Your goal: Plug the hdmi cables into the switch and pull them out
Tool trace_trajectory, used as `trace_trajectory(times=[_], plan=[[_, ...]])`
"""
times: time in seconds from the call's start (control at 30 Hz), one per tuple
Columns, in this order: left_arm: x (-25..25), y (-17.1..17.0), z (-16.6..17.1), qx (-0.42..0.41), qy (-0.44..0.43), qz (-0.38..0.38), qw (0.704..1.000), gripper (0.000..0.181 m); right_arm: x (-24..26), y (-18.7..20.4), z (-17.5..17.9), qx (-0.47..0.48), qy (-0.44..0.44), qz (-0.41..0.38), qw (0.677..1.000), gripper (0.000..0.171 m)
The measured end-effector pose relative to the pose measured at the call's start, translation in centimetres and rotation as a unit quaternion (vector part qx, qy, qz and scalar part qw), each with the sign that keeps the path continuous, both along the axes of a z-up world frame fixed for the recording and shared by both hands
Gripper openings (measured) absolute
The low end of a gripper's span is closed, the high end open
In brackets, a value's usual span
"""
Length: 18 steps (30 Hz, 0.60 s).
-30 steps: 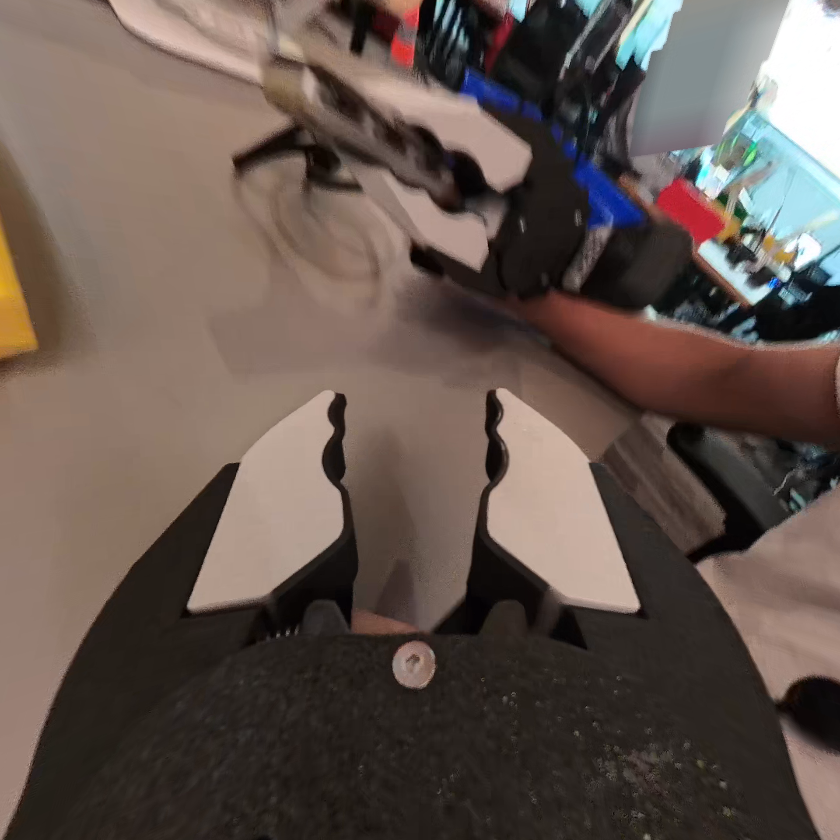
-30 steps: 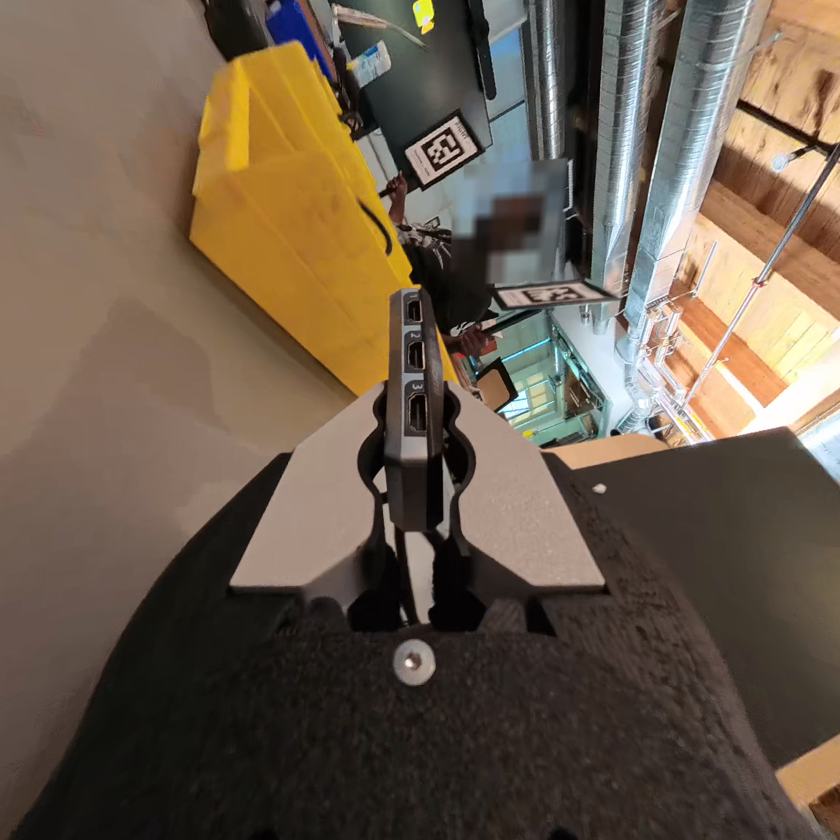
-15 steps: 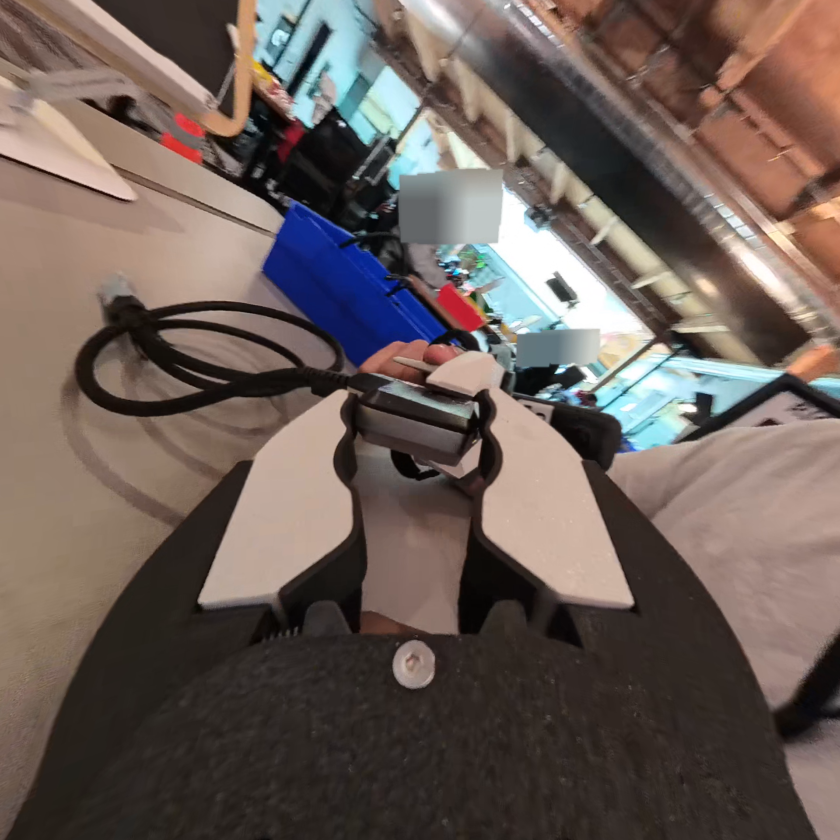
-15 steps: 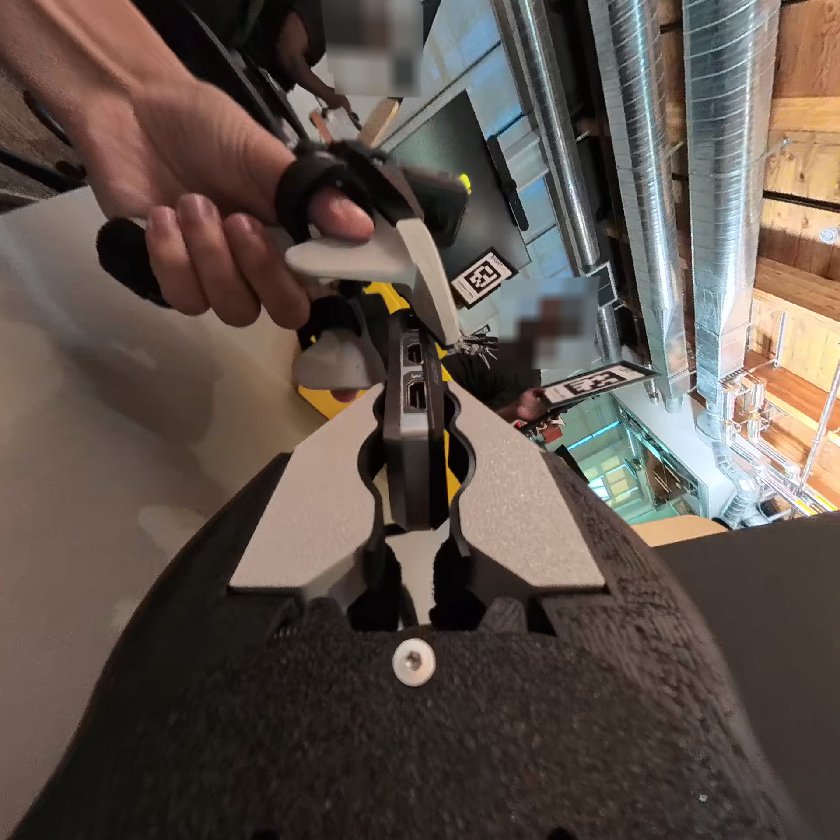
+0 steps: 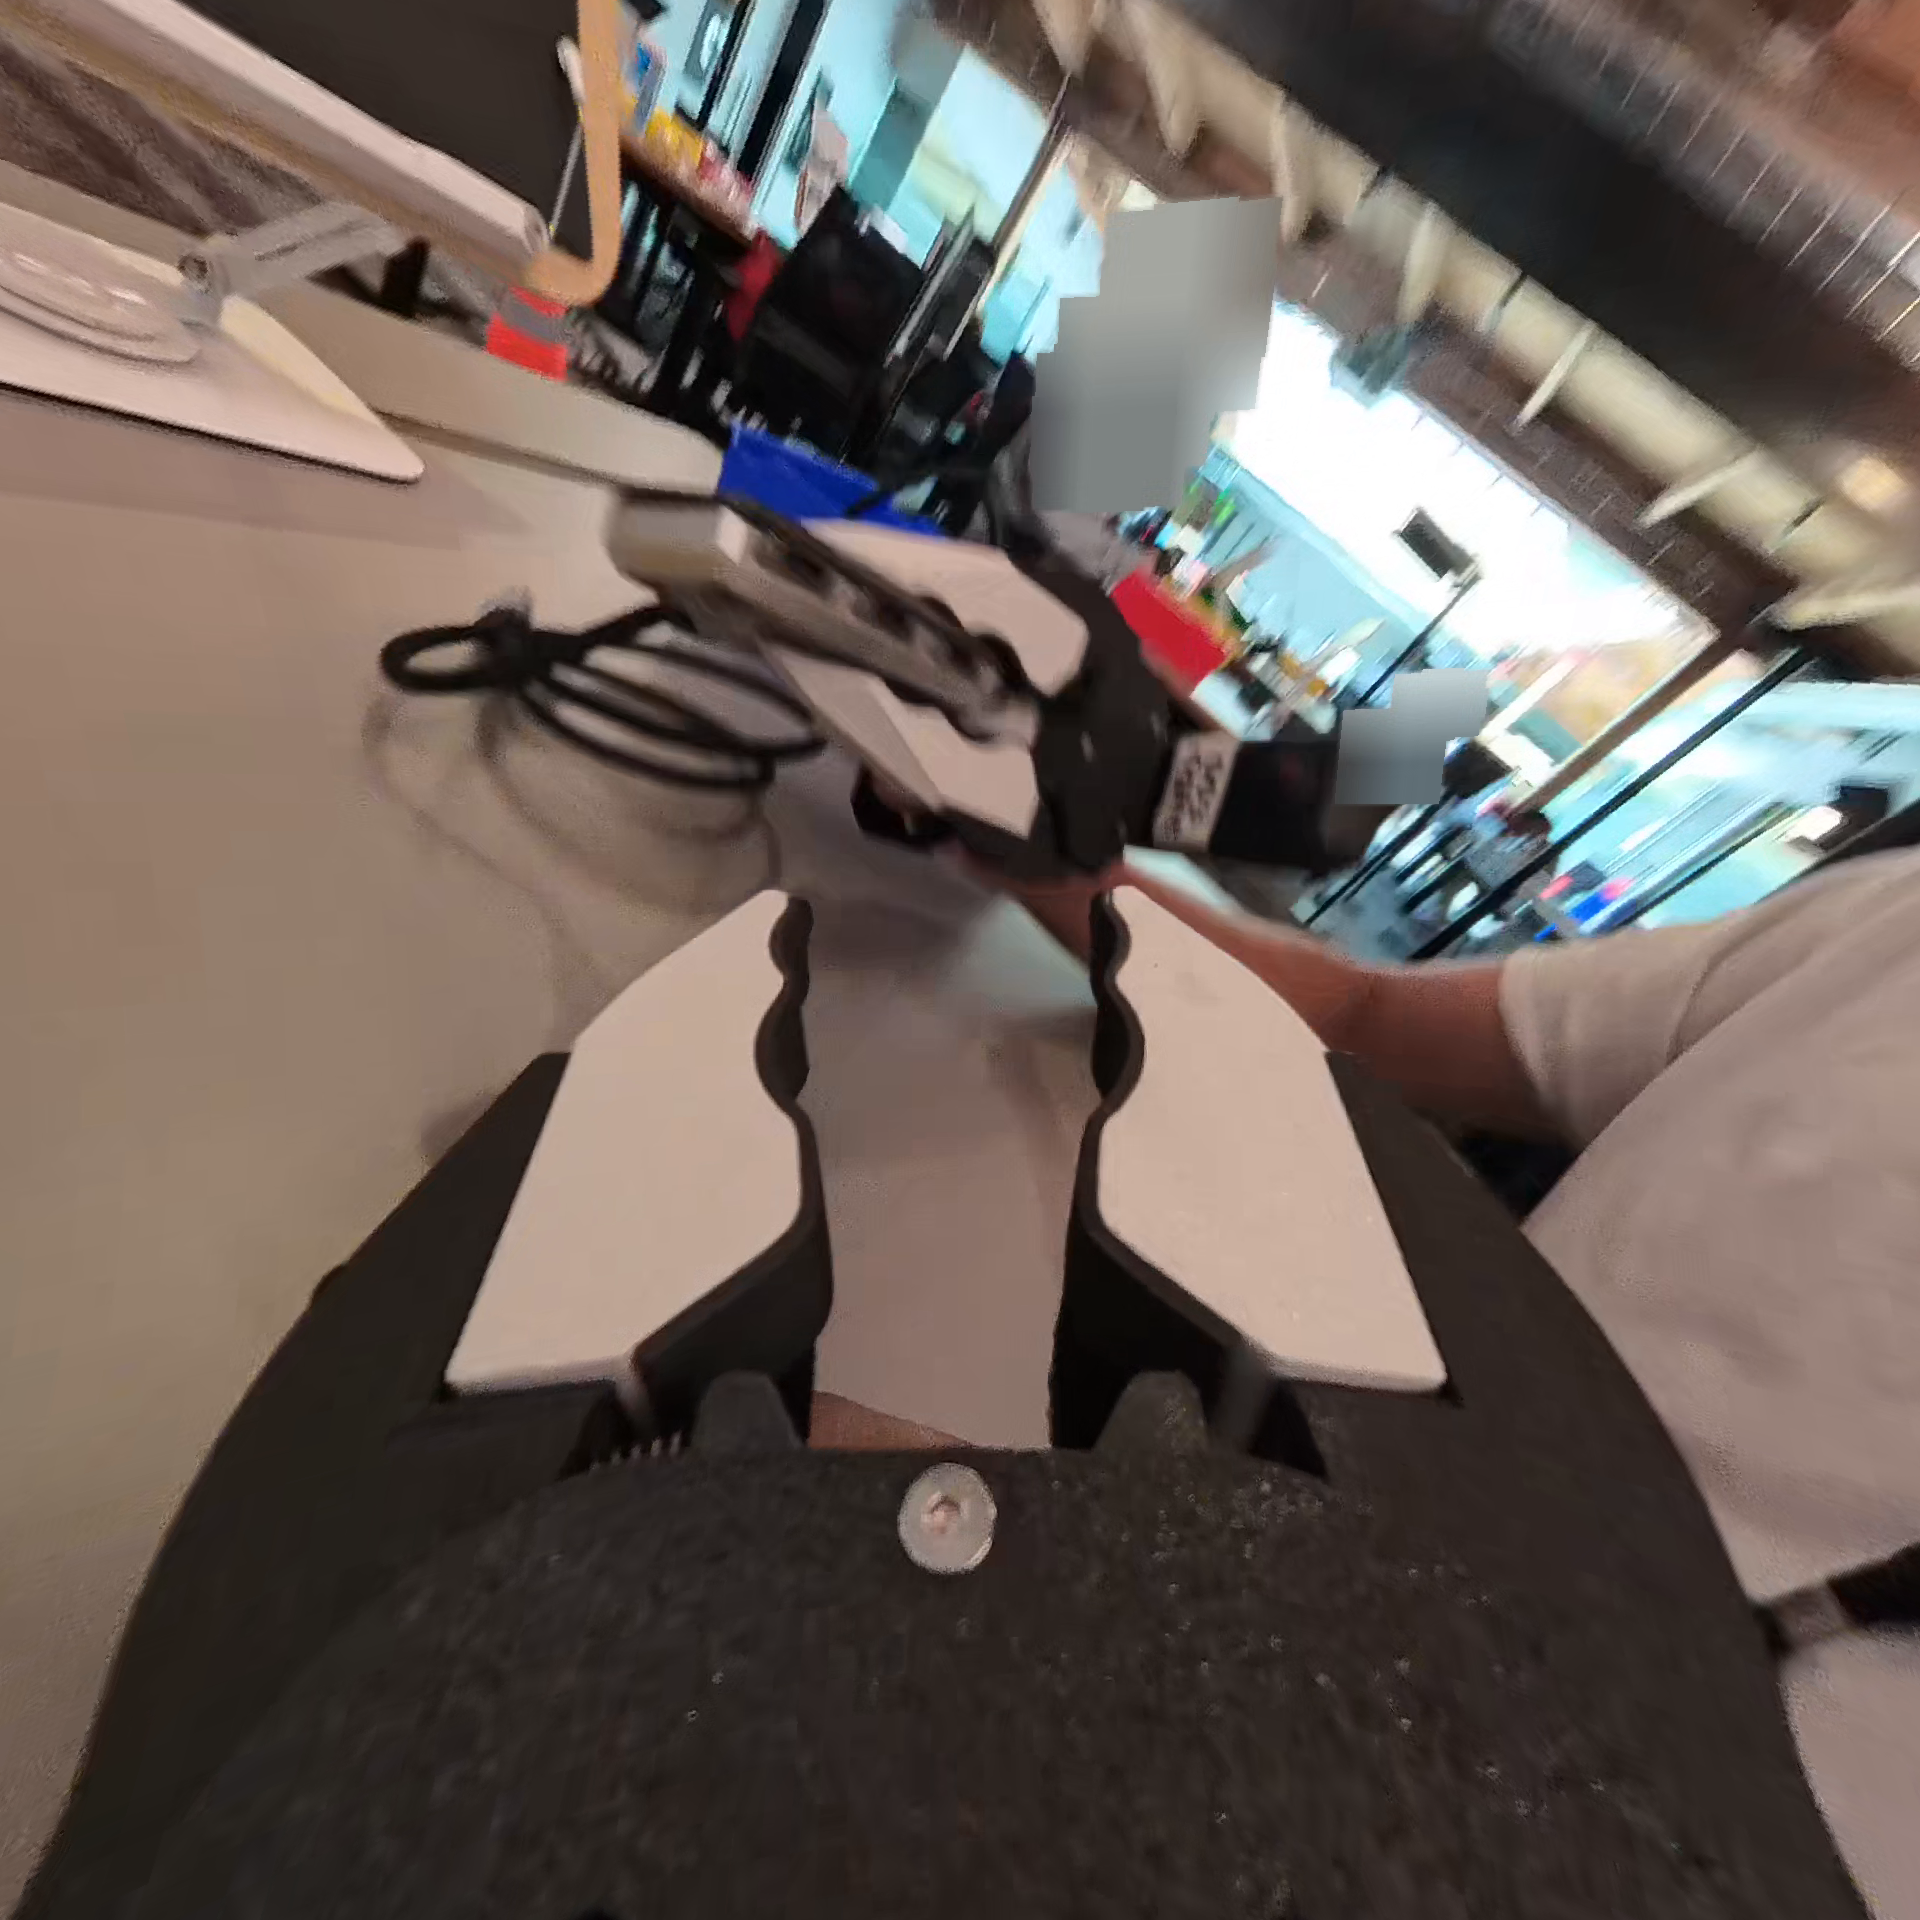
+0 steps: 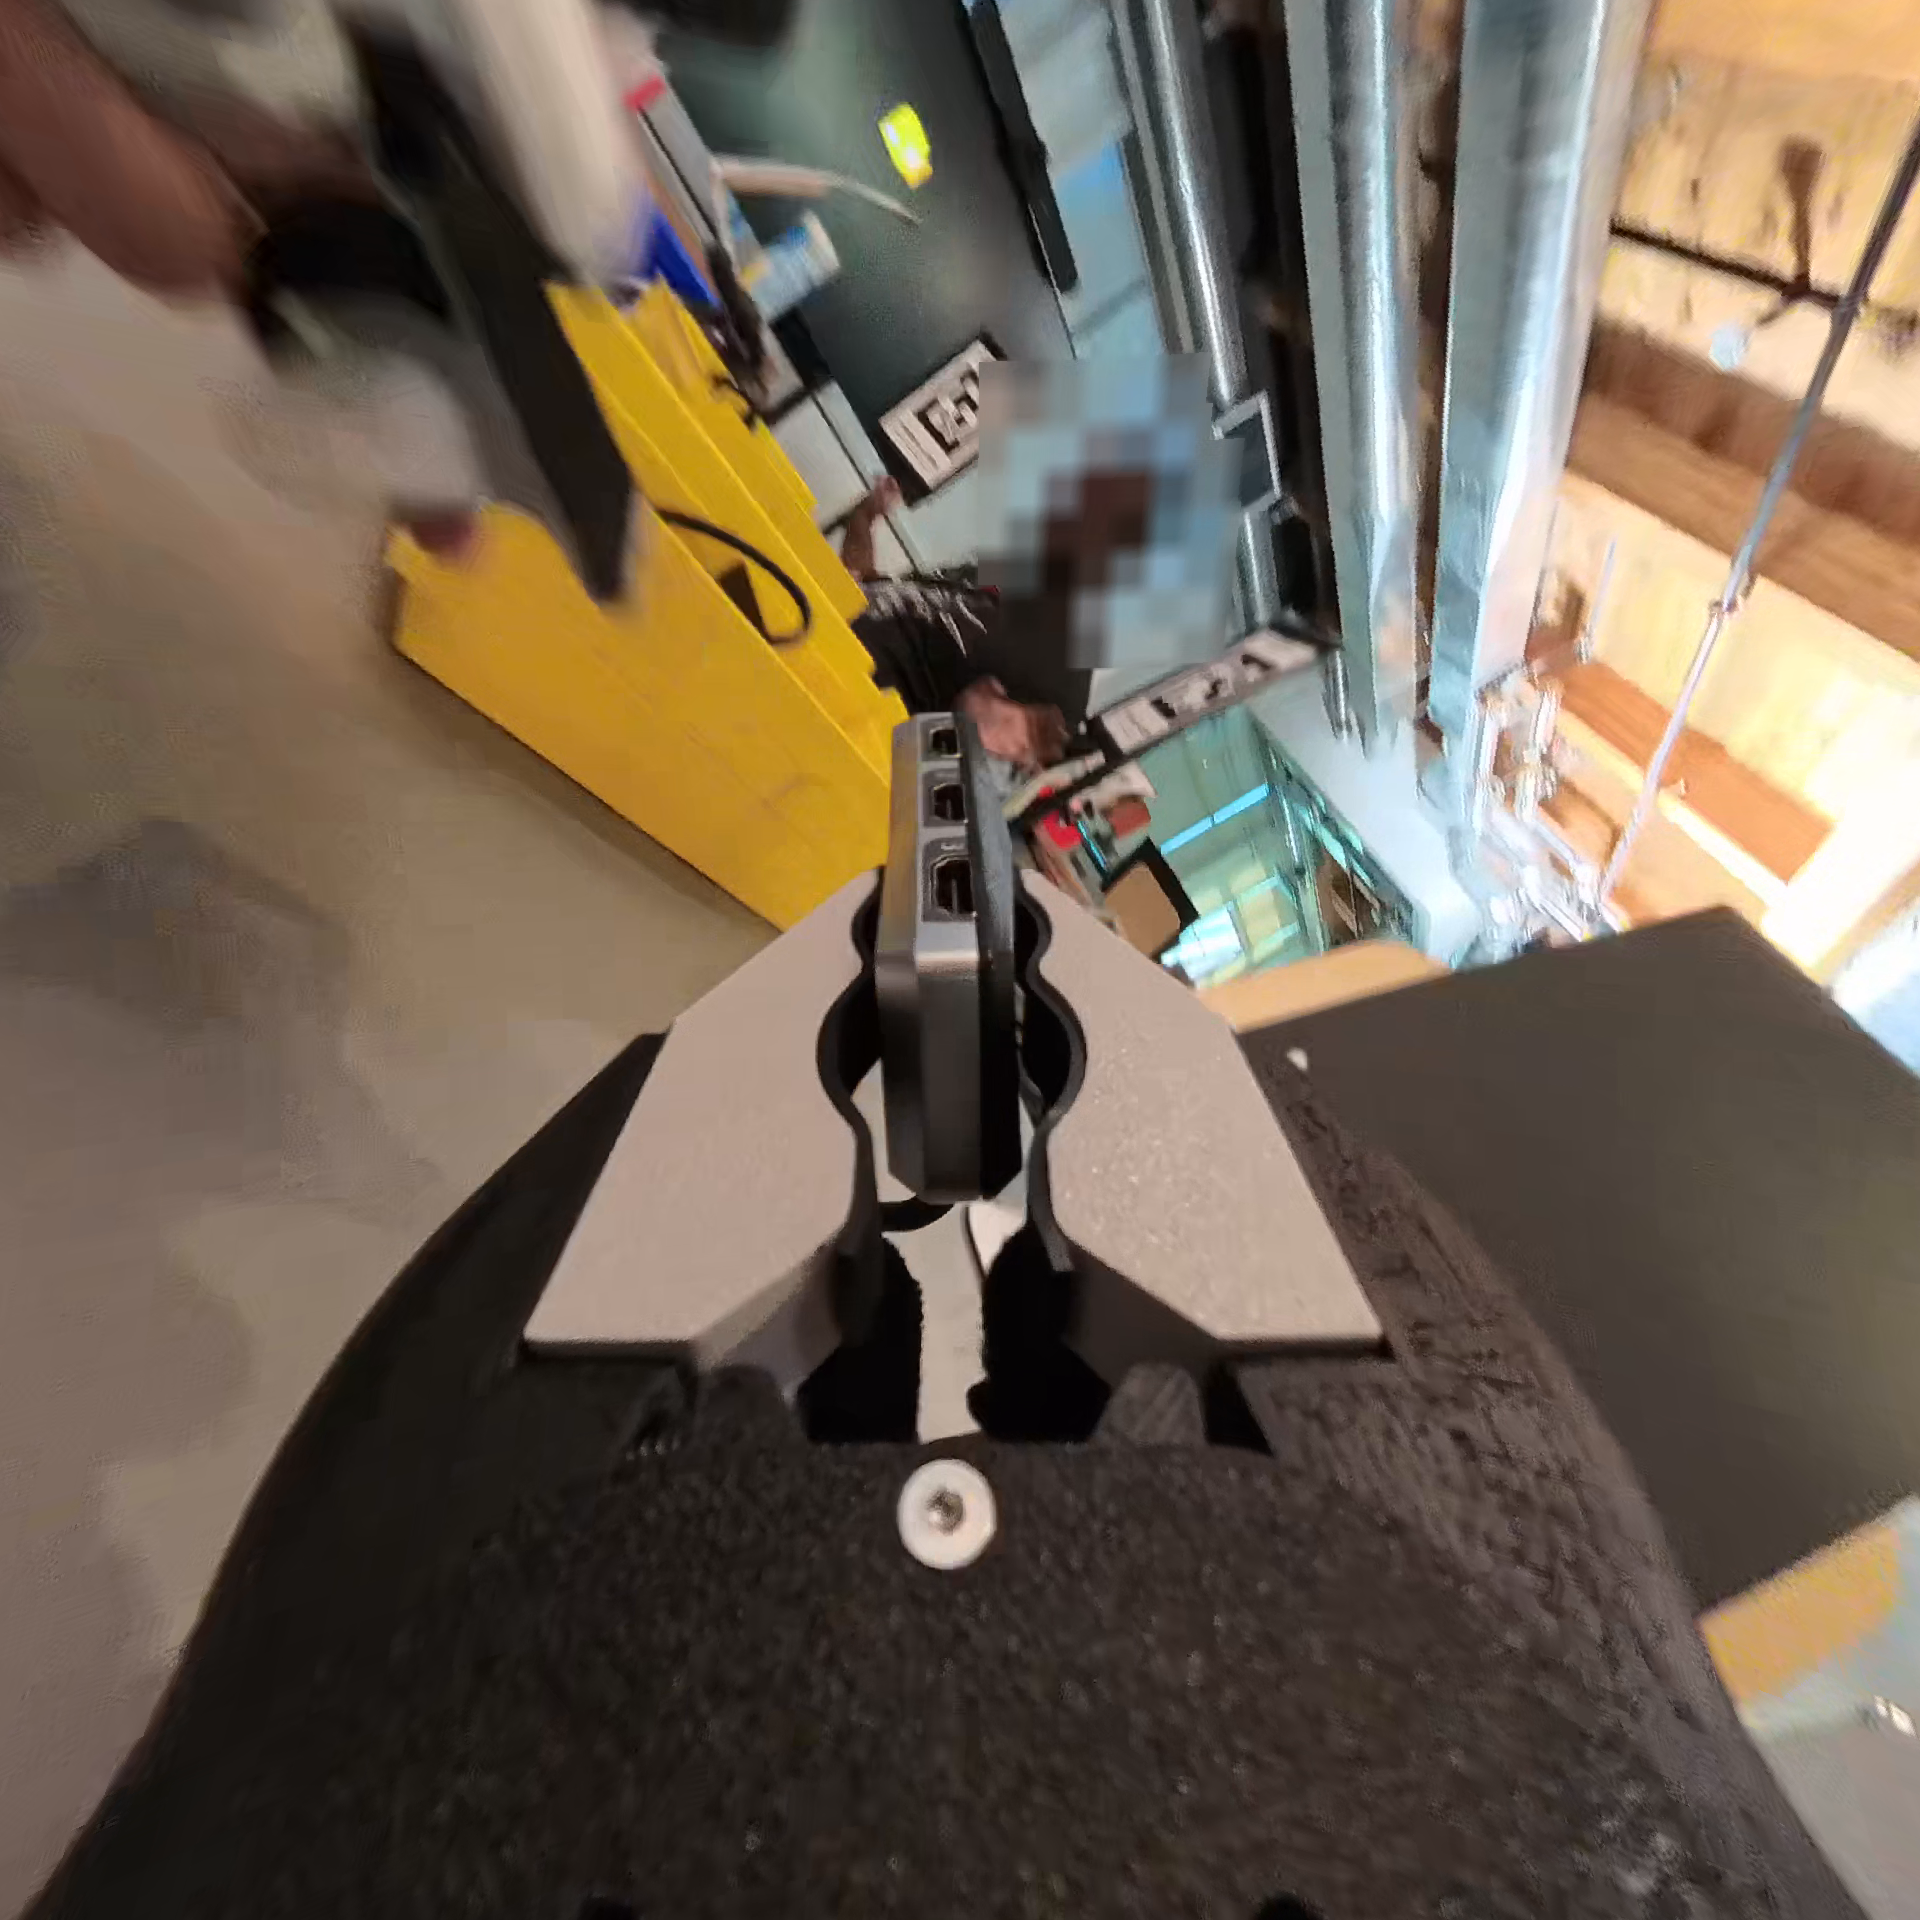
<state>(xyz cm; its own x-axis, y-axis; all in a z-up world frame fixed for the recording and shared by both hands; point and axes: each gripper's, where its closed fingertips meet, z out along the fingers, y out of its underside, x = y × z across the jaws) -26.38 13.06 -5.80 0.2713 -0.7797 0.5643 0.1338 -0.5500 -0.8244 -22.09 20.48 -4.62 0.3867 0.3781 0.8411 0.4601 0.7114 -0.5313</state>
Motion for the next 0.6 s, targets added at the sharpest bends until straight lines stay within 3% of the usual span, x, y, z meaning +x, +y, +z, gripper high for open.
trace_trajectory(times=[0.2, 0.33, 0.6], plan=[[-3.5, -3.8, -6.2, 0.081, 0.234, 0.065, 0.967, 0.04, -0.5, 3.2, -6.7, -0.015, -0.077, -0.021, 0.997, 0.021], [-5.1, -4.7, -9.0, 0.101, 0.326, 0.067, 0.938, 0.037, -0.6, 4.9, -6.1, -0.025, -0.046, -0.036, 0.998, 0.021], [-5.0, -4.4, -9.9, 0.044, 0.306, 0.068, 0.949, 0.037, -0.3, 4.6, -6.4, -0.009, -0.058, -0.039, 0.998, 0.021]])
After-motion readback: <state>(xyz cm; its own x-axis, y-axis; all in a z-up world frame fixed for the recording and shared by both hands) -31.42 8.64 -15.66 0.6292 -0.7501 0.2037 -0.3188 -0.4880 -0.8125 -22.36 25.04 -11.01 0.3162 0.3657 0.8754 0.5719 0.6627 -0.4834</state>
